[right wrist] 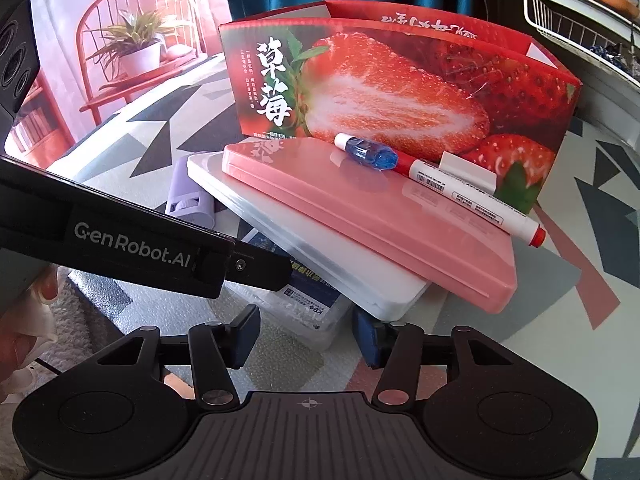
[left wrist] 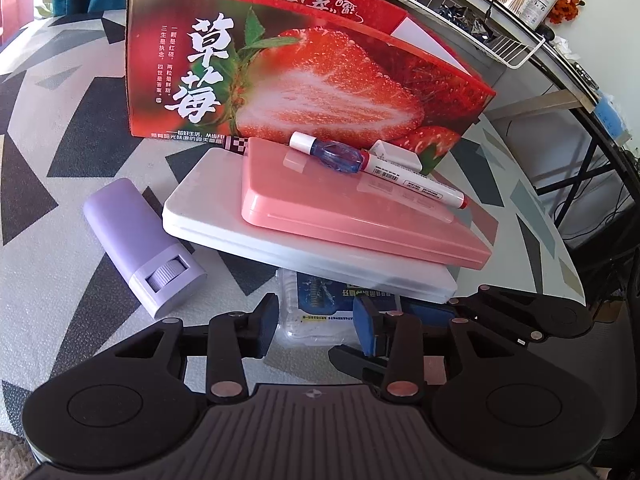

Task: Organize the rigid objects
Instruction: 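Close the right gripper on the clear blue-labelled plastic packet and lift it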

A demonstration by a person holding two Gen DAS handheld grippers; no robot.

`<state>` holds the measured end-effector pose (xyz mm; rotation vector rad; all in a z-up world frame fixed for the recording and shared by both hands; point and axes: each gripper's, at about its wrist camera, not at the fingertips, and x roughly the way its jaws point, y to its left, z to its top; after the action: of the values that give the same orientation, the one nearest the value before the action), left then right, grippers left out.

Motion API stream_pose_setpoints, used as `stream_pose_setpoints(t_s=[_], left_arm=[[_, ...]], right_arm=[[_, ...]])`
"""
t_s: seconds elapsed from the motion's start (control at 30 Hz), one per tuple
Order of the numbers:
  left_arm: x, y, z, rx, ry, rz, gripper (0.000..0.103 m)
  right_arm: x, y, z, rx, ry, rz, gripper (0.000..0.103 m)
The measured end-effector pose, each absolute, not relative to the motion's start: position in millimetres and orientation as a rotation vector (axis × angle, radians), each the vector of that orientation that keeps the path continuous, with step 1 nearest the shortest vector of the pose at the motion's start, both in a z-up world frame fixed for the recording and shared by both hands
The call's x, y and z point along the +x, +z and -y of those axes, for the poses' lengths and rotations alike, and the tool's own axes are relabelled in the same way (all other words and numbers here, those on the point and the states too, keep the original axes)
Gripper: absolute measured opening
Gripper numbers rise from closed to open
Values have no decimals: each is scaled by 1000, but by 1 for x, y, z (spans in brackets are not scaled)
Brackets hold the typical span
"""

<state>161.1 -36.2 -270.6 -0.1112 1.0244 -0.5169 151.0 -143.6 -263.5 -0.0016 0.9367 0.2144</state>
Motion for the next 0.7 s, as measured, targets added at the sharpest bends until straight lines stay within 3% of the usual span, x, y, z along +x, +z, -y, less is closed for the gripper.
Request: stream_pose_setpoints(t_s=[0.7], left_arm=[[131, -244, 11, -152, -463, -1083, 44]], right_arm=[[127, -241, 123, -59, 324, -953, 45]])
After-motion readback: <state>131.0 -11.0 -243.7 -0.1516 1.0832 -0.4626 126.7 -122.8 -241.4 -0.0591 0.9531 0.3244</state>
